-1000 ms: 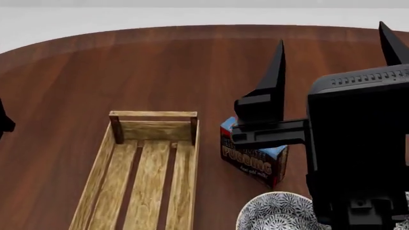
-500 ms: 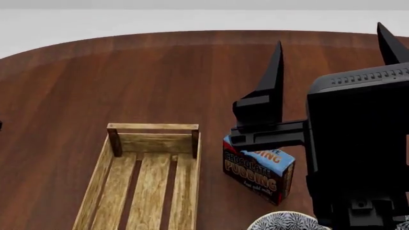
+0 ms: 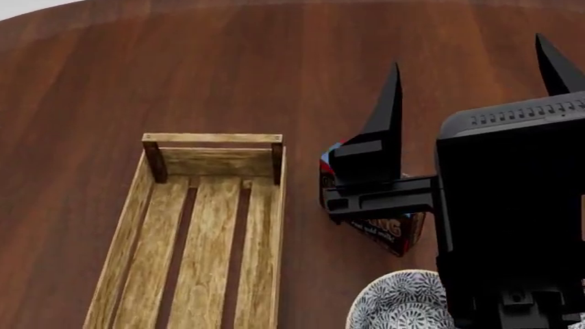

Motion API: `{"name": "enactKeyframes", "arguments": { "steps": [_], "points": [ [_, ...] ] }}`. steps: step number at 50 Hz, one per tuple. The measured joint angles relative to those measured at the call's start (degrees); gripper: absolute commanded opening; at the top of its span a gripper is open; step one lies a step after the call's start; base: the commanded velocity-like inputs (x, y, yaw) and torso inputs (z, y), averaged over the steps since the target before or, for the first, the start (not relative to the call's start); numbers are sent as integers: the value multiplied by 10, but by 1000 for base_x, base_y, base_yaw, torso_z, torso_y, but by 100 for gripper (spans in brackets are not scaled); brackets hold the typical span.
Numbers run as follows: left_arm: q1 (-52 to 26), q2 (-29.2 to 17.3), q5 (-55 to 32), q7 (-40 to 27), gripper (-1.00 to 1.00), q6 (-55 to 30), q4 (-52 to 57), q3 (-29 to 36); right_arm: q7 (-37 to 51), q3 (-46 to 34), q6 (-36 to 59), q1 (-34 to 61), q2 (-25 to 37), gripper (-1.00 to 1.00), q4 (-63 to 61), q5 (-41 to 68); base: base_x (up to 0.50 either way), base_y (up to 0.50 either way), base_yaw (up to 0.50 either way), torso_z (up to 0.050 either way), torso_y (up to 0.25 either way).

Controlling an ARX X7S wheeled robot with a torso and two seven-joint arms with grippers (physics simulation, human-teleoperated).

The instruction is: Stack the left bowl on the right bowl and place them in the tray.

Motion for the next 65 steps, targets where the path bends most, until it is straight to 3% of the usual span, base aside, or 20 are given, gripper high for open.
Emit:
{"name": "enactKeyframes", "arguments": {
  "steps": [22, 36, 50, 58, 65],
  "points": [
    [-13, -17, -23, -24, 100, 13, -3, 12, 13, -5, -3, 9, 5, 100, 3, 17, -1, 0, 0, 0, -225],
    [-21, -34, -42, -43, 100, 27, 2, 9, 34, 5, 14, 26, 9, 100, 17, 74, -1, 0, 0, 0, -2],
    [-57, -100, -113, -94, 100, 60, -5, 8, 152, -26, 33, 120, 55, 100, 92, 345, 0, 0, 0, 0, 0],
    [-76, -138, -148, -116, 100, 79, -7, 8, 215, -92, 8, 187, 101, 100, 137, 519, 0, 0, 0, 0, 0],
    [-63, -142, -130, -103, 100, 76, -8, -6, 261, -169, -11, 251, 143, 100, 169, 655, 0, 0, 0, 0, 0]
  ]
}}
